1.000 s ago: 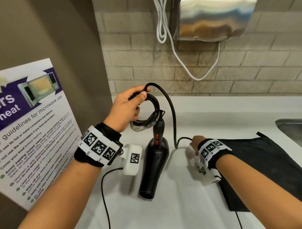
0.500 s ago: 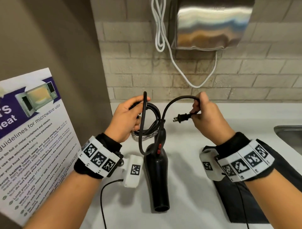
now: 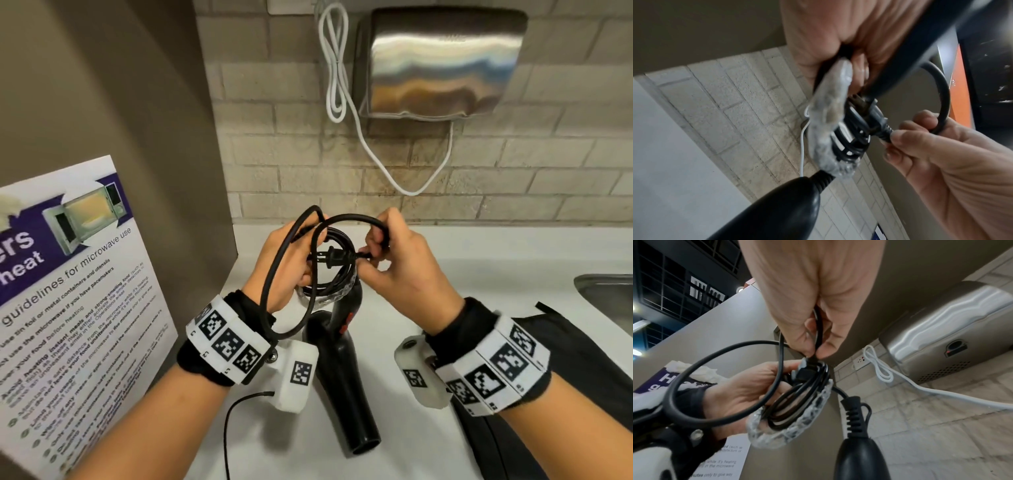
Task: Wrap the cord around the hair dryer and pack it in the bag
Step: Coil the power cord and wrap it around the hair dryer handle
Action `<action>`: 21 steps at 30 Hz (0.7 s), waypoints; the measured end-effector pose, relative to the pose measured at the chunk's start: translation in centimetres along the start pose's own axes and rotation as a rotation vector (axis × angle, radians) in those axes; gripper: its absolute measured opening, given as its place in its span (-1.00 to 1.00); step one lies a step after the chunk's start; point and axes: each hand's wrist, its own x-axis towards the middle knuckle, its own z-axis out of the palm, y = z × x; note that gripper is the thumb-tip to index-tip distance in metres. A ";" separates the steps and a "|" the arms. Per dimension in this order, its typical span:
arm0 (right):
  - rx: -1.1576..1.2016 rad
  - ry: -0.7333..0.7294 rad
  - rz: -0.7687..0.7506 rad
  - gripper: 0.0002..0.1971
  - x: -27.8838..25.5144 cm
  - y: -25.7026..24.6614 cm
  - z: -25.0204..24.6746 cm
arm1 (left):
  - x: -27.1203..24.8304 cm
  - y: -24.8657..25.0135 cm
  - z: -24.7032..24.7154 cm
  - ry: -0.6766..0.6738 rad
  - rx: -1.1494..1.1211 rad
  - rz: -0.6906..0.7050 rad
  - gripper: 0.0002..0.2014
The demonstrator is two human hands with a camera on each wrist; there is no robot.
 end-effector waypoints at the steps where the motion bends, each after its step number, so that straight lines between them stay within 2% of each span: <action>1: -0.023 0.006 0.001 -0.52 0.0 0.0 0.2 | 0.0 0.0 0.0 -0.002 0.005 0.008 -0.89; 6: -0.089 0.036 0.022 -0.57 -0.5 -0.2 1.4 | -0.6 -0.1 0.0 -0.038 0.042 0.044 -0.85; 12: -0.033 0.171 0.018 -0.59 -0.1 0.1 2.5 | -1.0 -0.2 0.3 -0.154 0.075 0.027 -0.78; 15: 0.090 0.225 0.013 -0.47 0.6 0.6 2.8 | -0.9 0.1 0.4 -0.154 0.051 -0.006 -0.78; 18: 0.422 0.130 0.098 -0.36 1.5 1.2 3.1 | -0.8 0.4 0.2 -0.175 0.013 -0.019 -0.77; 19: 0.479 0.092 0.118 -0.36 1.8 1.5 3.3 | -0.8 0.4 0.2 -0.194 -0.007 -0.025 -0.77; 21: 0.448 0.022 0.124 -0.41 2.3 2.0 3.6 | -0.9 0.6 0.2 -0.201 -0.045 -0.054 -0.77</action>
